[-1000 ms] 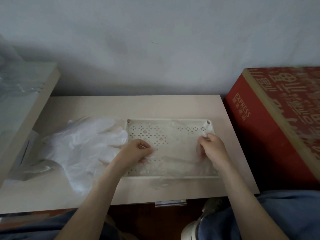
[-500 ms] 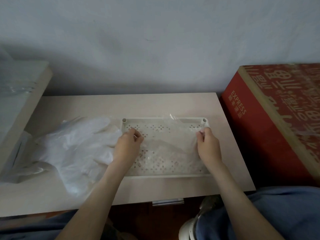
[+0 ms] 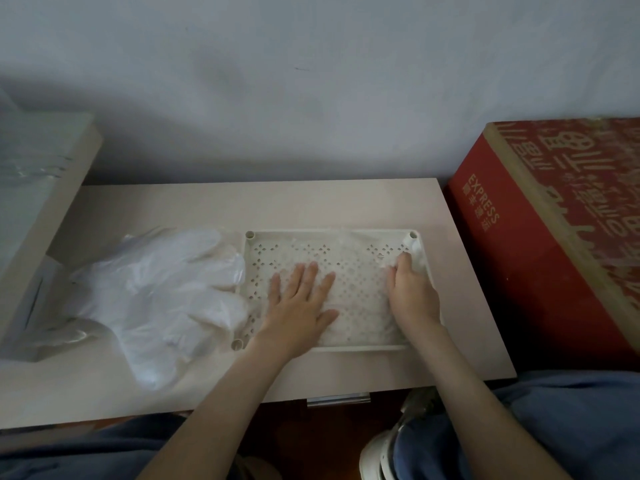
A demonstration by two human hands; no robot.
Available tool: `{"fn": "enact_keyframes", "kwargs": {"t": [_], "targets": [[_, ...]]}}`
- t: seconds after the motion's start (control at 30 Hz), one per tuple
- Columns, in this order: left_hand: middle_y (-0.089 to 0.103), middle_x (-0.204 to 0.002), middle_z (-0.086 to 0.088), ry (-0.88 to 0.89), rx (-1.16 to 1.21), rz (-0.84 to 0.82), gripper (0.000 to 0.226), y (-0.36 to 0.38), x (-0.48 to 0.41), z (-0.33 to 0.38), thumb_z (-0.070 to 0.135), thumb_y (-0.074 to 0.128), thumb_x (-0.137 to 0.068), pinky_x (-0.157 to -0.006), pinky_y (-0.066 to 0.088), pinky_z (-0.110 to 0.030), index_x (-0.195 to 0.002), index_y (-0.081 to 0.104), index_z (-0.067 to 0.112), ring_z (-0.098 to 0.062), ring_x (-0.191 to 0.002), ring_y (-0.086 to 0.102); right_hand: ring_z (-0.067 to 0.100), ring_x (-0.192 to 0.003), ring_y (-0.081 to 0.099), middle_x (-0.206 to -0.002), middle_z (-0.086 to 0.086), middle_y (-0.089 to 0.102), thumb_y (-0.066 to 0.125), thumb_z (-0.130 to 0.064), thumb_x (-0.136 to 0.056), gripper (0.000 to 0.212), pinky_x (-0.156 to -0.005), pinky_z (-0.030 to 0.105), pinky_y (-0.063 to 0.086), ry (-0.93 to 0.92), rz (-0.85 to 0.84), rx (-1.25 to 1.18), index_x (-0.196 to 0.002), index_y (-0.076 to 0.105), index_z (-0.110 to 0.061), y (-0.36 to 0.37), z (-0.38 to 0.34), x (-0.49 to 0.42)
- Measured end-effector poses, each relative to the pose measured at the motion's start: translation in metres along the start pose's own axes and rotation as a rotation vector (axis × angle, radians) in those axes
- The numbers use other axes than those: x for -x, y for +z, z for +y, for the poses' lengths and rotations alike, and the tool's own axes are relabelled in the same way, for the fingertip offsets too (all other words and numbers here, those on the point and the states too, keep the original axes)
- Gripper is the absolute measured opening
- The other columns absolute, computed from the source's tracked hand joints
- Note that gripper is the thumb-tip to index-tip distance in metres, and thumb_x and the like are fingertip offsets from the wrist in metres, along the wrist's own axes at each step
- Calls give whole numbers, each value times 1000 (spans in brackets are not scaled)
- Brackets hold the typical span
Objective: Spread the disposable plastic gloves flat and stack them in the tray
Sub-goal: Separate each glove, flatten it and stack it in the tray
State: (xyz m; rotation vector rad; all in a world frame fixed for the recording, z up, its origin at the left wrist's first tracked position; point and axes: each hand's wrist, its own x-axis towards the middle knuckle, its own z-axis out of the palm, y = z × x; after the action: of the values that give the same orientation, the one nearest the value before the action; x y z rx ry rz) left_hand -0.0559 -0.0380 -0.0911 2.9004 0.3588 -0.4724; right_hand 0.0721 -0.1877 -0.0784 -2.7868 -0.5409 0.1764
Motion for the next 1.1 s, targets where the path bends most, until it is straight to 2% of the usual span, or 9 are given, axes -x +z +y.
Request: {"fn": "enact_keyframes", "kwargs": {"t": [0.2,0.33,0.4,0.47,0.57,0.67,0.8,1.0,1.1], "targets": [[-30,-154,0,-9,2,-39,69,-1,-3,-13,63,13,-94,-115,-16,-48,-146,-21,34,-20,-141,-29,36,-103,56,-118,18,55,46,-19,-98,43,-73,44,47,18,61,41,-136,34,-3,4,0,-2],[-30,-154,0,-10,-11,-7,71,1,-5,-13,68,6,-90,-115,-15,-48,-145,-23,35,-20,-142,-28,34,-112,54,-122,18,57,60,-8,-82,50,-92,45,46,-274,294,100,-130,49,-3,4,-15,7],[-31,-153,1,-18,-1,-4,69,1,-6,-11,66,8,-92,-115,-15,-48,-144,-24,34,-20,-141,-29,28,-128,42,-135,12,51,45,-19,-91,42,-108,43,32,-519,195,-2,-131,51,-9,5,-29,13],[-32,-152,2,-3,-2,14,75,1,-6,-12,72,-6,-84,-116,-16,-47,-143,-25,31,-19,-141,-28,22,-144,19,-154,5,31,28,-34,-99,49,-116,37,9,-655,-59,11,-145,37,-18,10,-37,19],[-34,-147,5,32,-13,47,98,5,-6,-17,77,-38,-53,-114,-17,-44,-141,-26,34,-18,-143,-24,14,-146,-16,-160,-7,-9,16,-50,-100,59,-115,35,-14,-525,-327,141,-152,-1,-29,21,-19,18],[-31,-149,6,44,3,75,98,6,-6,-22,75,-38,-53,-114,-17,-42,-142,-25,36,-16,-144,-22,11,-139,-30,-152,-10,-28,8,-54,-99,61,-113,36,-20,-365,-349,239,-149,-17,-31,21,1,9],[-34,-146,6,44,-1,83,92,7,-4,-23,74,-39,-55,-114,-17,-42,-137,-29,35,-14,-142,-25,14,-143,-24,-157,-6,-22,9,-52,-99,62,-113,37,-18,-239,-326,217,-150,-17,-26,19,10,4],[-32,-151,0,-11,5,27,83,3,6,-14,68,-27,-66,-115,-17,-44,-139,-29,29,-17,-140,-29,14,-145,-20,-159,-7,-17,12,-54,-99,64,-117,39,-15,-300,-330,224,-151,-13,-28,12,11,-4],[4,-160,-12,-59,76,212,96,-8,13,-17,68,-25,-78,-116,0,-43,-152,5,15,-26,-147,1,15,-145,-19,-159,-6,-16,13,-53,-99,61,-117,41,-13,-272,-330,215,-152,-9,-31,4,5,0]]}}
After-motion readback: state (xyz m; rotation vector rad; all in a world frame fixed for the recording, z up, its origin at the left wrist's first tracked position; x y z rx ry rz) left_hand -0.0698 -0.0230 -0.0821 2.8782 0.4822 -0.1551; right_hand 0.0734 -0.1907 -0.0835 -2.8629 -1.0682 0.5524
